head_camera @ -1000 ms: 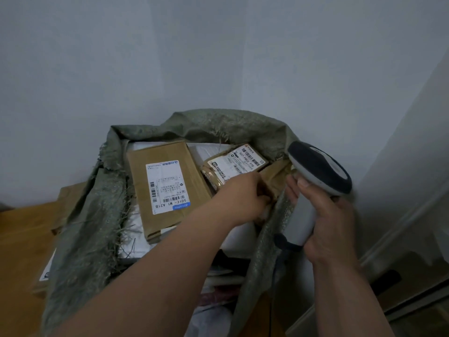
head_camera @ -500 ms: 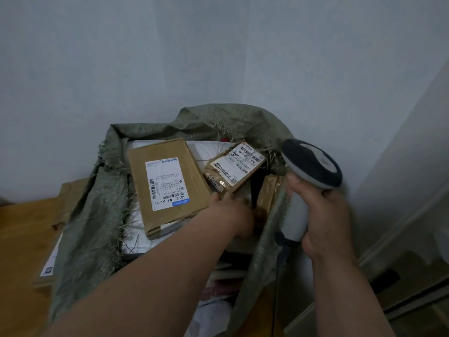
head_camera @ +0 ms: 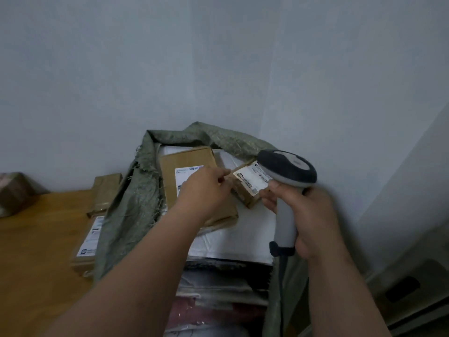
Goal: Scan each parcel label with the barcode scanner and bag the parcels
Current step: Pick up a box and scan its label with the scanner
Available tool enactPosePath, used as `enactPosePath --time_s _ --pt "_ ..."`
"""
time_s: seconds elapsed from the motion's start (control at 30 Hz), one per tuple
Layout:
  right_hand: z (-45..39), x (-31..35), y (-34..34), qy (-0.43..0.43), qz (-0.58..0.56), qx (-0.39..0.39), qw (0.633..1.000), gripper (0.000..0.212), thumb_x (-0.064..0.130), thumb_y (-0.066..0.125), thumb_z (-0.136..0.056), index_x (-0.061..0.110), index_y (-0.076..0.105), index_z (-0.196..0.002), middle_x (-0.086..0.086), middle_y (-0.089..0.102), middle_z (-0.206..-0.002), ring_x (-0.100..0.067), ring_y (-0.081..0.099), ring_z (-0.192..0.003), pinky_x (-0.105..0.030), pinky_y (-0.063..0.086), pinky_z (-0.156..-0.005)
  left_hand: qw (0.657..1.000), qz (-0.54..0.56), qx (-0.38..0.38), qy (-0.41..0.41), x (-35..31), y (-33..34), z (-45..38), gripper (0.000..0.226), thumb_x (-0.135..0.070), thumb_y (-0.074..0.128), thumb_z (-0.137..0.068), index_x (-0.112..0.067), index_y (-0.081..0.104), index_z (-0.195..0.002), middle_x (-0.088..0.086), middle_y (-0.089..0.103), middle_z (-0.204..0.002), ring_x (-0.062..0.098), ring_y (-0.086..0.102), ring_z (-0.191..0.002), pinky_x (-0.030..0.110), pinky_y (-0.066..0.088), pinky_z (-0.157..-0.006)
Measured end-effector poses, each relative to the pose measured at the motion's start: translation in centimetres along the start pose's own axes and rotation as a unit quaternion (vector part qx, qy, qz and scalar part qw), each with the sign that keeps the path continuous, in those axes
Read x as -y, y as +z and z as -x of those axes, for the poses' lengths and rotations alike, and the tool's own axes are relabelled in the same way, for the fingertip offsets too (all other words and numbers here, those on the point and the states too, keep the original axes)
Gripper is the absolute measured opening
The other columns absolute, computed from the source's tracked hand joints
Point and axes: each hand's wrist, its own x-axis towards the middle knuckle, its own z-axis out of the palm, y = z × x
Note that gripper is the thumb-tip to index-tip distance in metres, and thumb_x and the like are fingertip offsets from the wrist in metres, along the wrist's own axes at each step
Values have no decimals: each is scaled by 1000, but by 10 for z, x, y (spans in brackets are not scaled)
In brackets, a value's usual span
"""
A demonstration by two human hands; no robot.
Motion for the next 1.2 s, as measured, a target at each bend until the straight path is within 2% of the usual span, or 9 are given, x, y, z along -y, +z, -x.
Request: enactPosePath --time_s 0.13,0.33,0.47,0.57,0.73,0.83,0.97,1.07,1.2 --pt "20 -6 20 27 11 -6 1000 23 15 80 -81 8 75 -102 -11 79 -91 -25 76 -86 -36 58 -79 1000 14 6 -8 25 -15 21 37 -31 56 -98 -25 62 -134 -6 68 -117 15 61 -104 28 47 -90" --pt "69 -6 81 38 -7 42 998 26 12 78 -82 7 73 -107 -13 78 -95 -30 76 -86 -33 61 -72 997 68 -19 -26 71 -60 66 35 -30 57 -98 -24 63 -131 -7 65 -107 12 60 -95 22 40 -78" --pt "115 -17 149 59 -51 88 993 53 26 85 -59 4 72 -105 -10 76 -86 -29 75 -79 -35 62 -68 994 89 -37 -57 131 -106 109 31 -33 57 -98 -25 66 -127 -8 67 -107 10 60 -92 24 45 -72" --pt "150 -39 206 92 -68 106 988 64 29 84 -51 4 70 -109 -10 75 -85 -27 74 -80 -33 60 -65 983 135 -50 -112 191 -145 148 31 -36 57 -98 -27 66 -126 -7 68 -119 13 61 -105 29 50 -82" --pt "202 -93 296 133 -41 132 981 50 28 83 -56 9 73 -101 -8 77 -81 -23 76 -76 -31 59 -61 958 183 -100 -195 290 -197 218 28 -33 57 -99 -25 67 -124 -14 64 -104 4 56 -90 20 43 -69" --pt "223 -120 351 162 -19 159 974 43 21 84 -72 5 71 -110 -13 75 -93 -25 75 -79 -31 59 -62 945 188 -114 -243 340 -224 252 30 -34 56 -100 -24 65 -126 -9 61 -107 0 53 -87 18 41 -65" --pt "236 -148 422 176 -10 197 964 38 20 83 -76 4 72 -108 -8 75 -87 -25 76 -82 -32 59 -69 925 188 -153 -291 398 -261 279 28 -36 57 -99 -26 66 -124 -11 61 -105 7 56 -94 26 45 -75" --pt "239 -173 471 188 1 234 954 33 20 83 -77 4 73 -103 -6 77 -80 -26 76 -81 -32 60 -68 910 186 -187 -320 439 -283 292 29 -35 57 -99 -25 66 -125 -16 59 -98 2 55 -88 21 43 -68" --pt "238 -209 532 217 19 279 935 30 21 84 -79 4 73 -102 -4 77 -79 -25 77 -81 -30 59 -67 881 173 -233 -373 491 -311 305 32 -35 58 -99 -24 63 -128 -7 62 -113 7 55 -94 24 43 -75"
